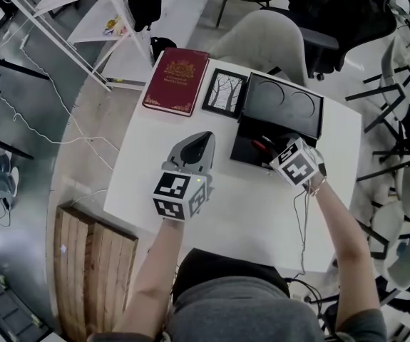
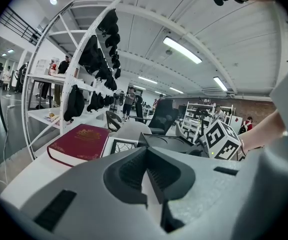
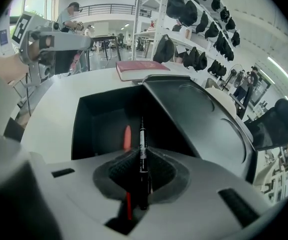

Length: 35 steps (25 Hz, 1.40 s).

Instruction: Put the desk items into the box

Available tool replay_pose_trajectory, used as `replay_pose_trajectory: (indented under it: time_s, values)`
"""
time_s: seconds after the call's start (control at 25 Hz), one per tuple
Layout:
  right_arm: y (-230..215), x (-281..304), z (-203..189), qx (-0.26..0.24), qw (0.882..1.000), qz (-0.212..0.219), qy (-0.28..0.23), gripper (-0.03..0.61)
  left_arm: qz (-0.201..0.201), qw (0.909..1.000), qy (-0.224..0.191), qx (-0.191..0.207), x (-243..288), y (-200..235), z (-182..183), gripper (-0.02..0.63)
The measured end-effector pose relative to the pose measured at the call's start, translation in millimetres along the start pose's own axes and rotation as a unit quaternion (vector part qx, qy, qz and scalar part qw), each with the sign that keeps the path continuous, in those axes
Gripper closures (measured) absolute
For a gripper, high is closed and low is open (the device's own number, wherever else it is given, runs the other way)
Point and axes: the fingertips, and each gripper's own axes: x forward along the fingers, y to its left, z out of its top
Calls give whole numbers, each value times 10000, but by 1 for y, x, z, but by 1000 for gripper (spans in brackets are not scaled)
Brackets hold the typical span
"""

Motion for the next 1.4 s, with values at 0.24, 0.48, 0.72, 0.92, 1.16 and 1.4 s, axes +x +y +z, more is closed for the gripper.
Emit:
replay_pose_trajectory:
  time_s: [0.24, 0.48, 0.72, 0.92, 1.16, 1.4]
  values:
    - [0, 3, -2, -55, 10000, 19, 60, 531, 25, 10000, 30, -8, 0, 2, -2, 607]
    - [-2, 5, -5, -72, 9999, -14, 122, 529, 25, 10000, 56, -6, 2, 2, -2, 607]
    - [-3, 6, -6, -104, 9998, -50, 143, 529, 10, 10000, 54, -11, 3, 2, -2, 607]
    - [-3, 6, -5, -56, 9999, -23, 119, 528, 22, 10000, 59, -23, 2, 5, -2, 607]
    - [-4, 5, -5, -50, 9999, -34, 94, 526, 1, 10000, 75, -15, 3, 3, -3, 607]
    - [-4, 1, -4, 65, 10000, -10, 46, 517, -19, 10000, 57, -9, 3, 1, -1, 607]
